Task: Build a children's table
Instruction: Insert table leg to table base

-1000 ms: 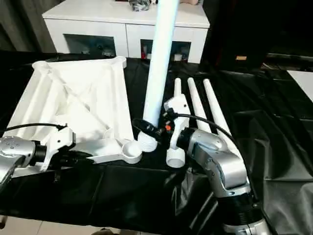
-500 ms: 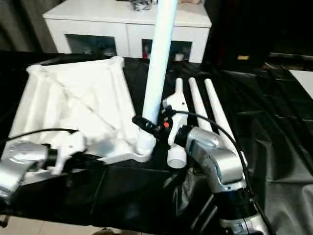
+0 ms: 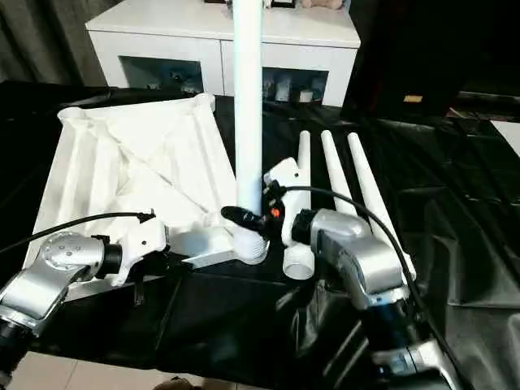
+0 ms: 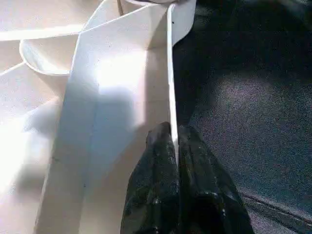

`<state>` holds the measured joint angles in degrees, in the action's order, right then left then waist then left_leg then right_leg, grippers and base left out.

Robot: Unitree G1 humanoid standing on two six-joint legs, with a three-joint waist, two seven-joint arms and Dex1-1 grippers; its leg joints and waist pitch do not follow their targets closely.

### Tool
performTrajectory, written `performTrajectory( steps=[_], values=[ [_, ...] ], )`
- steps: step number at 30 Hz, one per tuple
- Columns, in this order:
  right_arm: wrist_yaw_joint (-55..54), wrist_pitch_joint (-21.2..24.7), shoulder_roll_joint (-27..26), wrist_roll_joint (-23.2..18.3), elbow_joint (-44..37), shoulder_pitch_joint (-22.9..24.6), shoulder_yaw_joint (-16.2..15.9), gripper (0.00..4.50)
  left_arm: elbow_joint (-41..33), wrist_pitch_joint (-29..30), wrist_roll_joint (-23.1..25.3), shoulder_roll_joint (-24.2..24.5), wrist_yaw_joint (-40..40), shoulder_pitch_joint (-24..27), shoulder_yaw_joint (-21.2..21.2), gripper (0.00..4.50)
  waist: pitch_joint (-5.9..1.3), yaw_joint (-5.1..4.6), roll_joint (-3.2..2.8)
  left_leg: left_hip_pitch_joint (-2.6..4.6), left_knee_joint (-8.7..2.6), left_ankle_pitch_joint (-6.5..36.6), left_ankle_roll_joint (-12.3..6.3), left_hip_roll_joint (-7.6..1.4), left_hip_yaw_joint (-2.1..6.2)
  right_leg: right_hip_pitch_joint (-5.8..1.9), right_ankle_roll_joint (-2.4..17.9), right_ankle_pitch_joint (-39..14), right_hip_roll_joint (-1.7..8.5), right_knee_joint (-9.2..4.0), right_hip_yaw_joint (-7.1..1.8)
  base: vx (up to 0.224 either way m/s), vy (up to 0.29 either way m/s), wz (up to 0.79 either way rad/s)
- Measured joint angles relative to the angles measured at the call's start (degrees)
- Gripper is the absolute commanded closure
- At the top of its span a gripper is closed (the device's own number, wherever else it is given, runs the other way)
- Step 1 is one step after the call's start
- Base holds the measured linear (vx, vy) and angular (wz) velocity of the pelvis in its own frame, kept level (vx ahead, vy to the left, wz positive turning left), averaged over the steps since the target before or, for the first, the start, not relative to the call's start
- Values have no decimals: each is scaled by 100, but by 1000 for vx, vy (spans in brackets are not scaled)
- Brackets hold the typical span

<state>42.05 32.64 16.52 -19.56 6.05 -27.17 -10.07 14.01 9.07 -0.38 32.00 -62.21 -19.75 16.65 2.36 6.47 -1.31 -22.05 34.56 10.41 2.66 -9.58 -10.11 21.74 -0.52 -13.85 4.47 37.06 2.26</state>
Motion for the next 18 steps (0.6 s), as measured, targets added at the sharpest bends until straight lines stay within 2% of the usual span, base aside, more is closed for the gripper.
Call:
performTrajectory(
  steps=[10,14,18],
  values=[
    [161,-430,-220,112,961,-362,61,266,-15,12,9,36,-29,6,-11,450,-9,-20,24,1,-2,0,0,-1,0,1,1,0,0,0,1,0,0,0],
    [163,-491,-289,87,1042,-350,114,266,-23,12,9,52,-8,28,-21,450,-15,-39,33,4,-3,0,0,-2,0,0,2,1,0,0,1,0,0,0],
    [178,-618,-409,-89,1039,-106,360,266,-52,27,9,40,-8,54,-43,450,-18,-36,35,4,-7,0,0,-2,-1,1,1,1,0,-1,1,0,0,0]
  ],
)
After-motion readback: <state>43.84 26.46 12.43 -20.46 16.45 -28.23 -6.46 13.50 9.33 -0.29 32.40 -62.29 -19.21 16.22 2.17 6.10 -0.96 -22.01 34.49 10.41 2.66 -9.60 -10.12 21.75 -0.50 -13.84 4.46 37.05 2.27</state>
